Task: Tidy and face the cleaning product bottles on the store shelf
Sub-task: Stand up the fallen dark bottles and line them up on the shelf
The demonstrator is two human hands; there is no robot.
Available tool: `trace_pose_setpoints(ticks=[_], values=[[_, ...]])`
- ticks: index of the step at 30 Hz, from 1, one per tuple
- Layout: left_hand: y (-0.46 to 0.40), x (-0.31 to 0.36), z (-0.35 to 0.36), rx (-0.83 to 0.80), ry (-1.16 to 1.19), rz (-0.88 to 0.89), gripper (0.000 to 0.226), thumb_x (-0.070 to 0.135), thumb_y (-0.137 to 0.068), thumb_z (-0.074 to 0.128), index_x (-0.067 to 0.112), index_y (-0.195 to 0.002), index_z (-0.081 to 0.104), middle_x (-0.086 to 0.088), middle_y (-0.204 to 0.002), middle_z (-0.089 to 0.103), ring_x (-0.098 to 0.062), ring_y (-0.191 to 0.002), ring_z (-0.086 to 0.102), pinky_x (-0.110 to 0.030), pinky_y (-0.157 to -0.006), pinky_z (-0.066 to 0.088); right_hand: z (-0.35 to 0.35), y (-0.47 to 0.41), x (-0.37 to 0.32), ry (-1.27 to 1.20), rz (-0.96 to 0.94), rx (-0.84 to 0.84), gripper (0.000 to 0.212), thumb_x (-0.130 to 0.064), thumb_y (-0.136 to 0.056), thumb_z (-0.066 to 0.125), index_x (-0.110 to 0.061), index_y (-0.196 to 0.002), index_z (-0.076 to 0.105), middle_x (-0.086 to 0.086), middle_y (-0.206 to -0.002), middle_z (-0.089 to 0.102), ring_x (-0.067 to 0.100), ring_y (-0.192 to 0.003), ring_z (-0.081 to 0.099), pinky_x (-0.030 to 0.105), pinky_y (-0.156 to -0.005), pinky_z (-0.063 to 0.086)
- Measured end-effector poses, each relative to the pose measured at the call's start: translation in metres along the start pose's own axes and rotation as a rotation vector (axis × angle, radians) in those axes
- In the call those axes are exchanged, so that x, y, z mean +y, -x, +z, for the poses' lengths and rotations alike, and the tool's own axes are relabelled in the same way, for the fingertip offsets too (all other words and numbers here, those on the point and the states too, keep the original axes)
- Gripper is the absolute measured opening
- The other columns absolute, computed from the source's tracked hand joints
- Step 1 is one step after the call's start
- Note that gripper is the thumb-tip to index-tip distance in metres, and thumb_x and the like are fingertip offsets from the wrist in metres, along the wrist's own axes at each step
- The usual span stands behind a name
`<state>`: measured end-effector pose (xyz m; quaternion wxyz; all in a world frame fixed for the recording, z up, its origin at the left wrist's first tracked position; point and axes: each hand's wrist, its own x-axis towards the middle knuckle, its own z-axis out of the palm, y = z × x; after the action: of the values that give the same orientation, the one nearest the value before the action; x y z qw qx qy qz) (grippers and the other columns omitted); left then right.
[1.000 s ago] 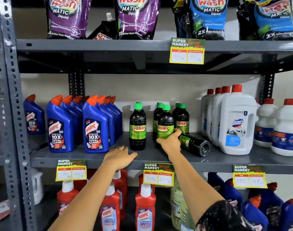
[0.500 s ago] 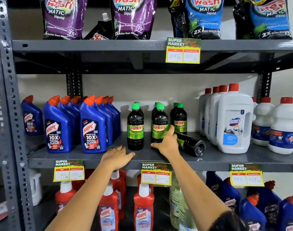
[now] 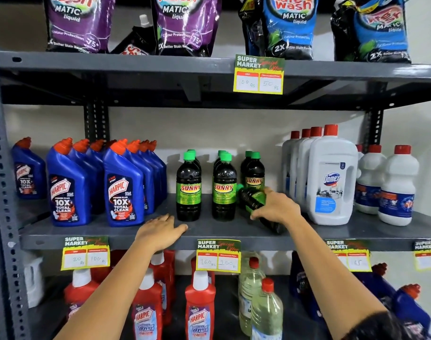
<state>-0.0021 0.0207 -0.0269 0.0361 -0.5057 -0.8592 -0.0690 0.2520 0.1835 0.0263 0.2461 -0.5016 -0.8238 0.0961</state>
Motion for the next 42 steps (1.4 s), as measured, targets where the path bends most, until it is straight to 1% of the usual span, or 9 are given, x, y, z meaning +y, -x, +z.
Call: trace_pose_setpoints(ticks=[4, 14, 18, 23, 27, 32, 35, 39, 42], values=[[0.001, 0.000, -0.001, 0.005, 0.001, 0.014, 0.079, 0.066, -0.090, 0.017, 0.016, -0.152, 0.015, -0.005, -0.162, 0.012, -0.020, -0.148, 0.015, -0.038, -0.118, 0.017, 0.020, 0.005, 0.014, -0.400, 0.118, 0.327, 0.097, -0.059, -0.057, 0.078, -0.023, -0.132, 0.027, 0.013, -0.125, 0.057, 0.036, -0.125, 0.043, 0.051, -0.100, 0.033], [-0.002, -0.001, 0.002, 0.009, 0.007, -0.006, 0.080, 0.067, -0.089, 0.016, 0.017, -0.152, 0.015, -0.004, -0.162, 0.012, -0.019, -0.149, 0.014, -0.037, -0.118, 0.017, 0.023, -0.020, 0.037, -0.993, -0.003, 0.032, 0.079, -0.012, -0.077, 0.074, -0.021, -0.138, 0.024, 0.013, -0.135, 0.053, 0.010, -0.095, 0.059, 0.024, -0.078, 0.047], [-0.003, -0.001, 0.002, 0.008, 0.005, -0.004, 0.080, 0.067, -0.090, 0.017, 0.017, -0.152, 0.015, -0.004, -0.162, 0.012, -0.020, -0.149, 0.014, -0.038, -0.119, 0.017, 0.024, -0.019, 0.028, -0.738, 0.053, 0.112, 0.116, -0.044, -0.053, 0.088, -0.034, -0.142, 0.014, 0.011, -0.145, 0.037, 0.030, -0.127, 0.044, 0.051, -0.106, 0.036], [-0.002, -0.002, 0.002, 0.009, 0.008, -0.003, 0.080, 0.067, -0.090, 0.017, 0.017, -0.152, 0.016, -0.004, -0.162, 0.013, -0.020, -0.148, 0.016, -0.038, -0.119, 0.018, 0.025, -0.023, 0.034, -0.937, -0.038, 0.037, 0.110, -0.008, -0.072, 0.078, -0.033, -0.146, 0.001, 0.014, -0.133, 0.053, 0.016, -0.104, 0.059, 0.029, -0.089, 0.042], [-0.001, -0.001, 0.002, 0.012, 0.010, -0.004, 0.079, 0.067, -0.089, 0.017, 0.018, -0.152, 0.017, -0.004, -0.162, 0.013, -0.020, -0.148, 0.016, -0.038, -0.118, 0.018, 0.025, -0.021, 0.028, -0.831, -0.012, 0.069, 0.130, -0.031, -0.057, 0.090, -0.035, -0.148, -0.003, 0.012, -0.146, 0.037, 0.027, -0.130, 0.041, 0.045, -0.109, 0.033], [-0.002, 0.000, 0.001, 0.011, 0.006, -0.004, 0.078, 0.066, -0.090, 0.018, 0.018, -0.152, 0.016, -0.003, -0.162, 0.013, -0.020, -0.148, 0.015, -0.037, -0.118, 0.017, 0.028, -0.022, 0.032, -0.842, -0.072, -0.024, 0.124, -0.009, -0.073, 0.077, -0.034, -0.146, -0.019, 0.012, -0.143, 0.045, 0.026, -0.127, 0.046, 0.041, -0.109, 0.032], [-0.001, 0.000, 0.001, 0.010, 0.004, -0.008, 0.078, 0.066, -0.090, 0.018, 0.018, -0.152, 0.016, -0.003, -0.162, 0.013, -0.020, -0.148, 0.016, -0.037, -0.118, 0.018, 0.026, -0.020, 0.026, -0.619, 0.048, 0.042, 0.142, -0.045, -0.054, 0.087, -0.042, -0.141, -0.026, 0.015, -0.155, 0.023, 0.037, -0.139, 0.029, 0.061, -0.111, 0.019], [-0.001, 0.001, 0.001, 0.016, 0.003, -0.015, 0.078, 0.066, -0.090, 0.017, 0.018, -0.152, 0.015, -0.003, -0.162, 0.012, -0.020, -0.148, 0.016, -0.037, -0.118, 0.017, 0.032, -0.023, 0.030, -0.635, 0.001, 0.036, 0.140, -0.032, -0.061, 0.086, -0.046, -0.139, -0.029, 0.007, -0.140, 0.052, 0.035, -0.133, 0.043, 0.065, -0.110, 0.020], [0.000, 0.001, 0.001, 0.019, 0.006, -0.020, 0.078, 0.066, -0.090, 0.017, 0.019, -0.152, 0.014, -0.002, -0.162, 0.011, -0.019, -0.148, 0.015, -0.037, -0.118, 0.017, 0.032, -0.024, 0.030, -0.643, -0.010, -0.019, 0.137, -0.028, -0.064, 0.084, -0.045, -0.138, -0.031, 0.008, -0.143, 0.048, 0.034, -0.134, 0.041, 0.063, -0.112, 0.019]])
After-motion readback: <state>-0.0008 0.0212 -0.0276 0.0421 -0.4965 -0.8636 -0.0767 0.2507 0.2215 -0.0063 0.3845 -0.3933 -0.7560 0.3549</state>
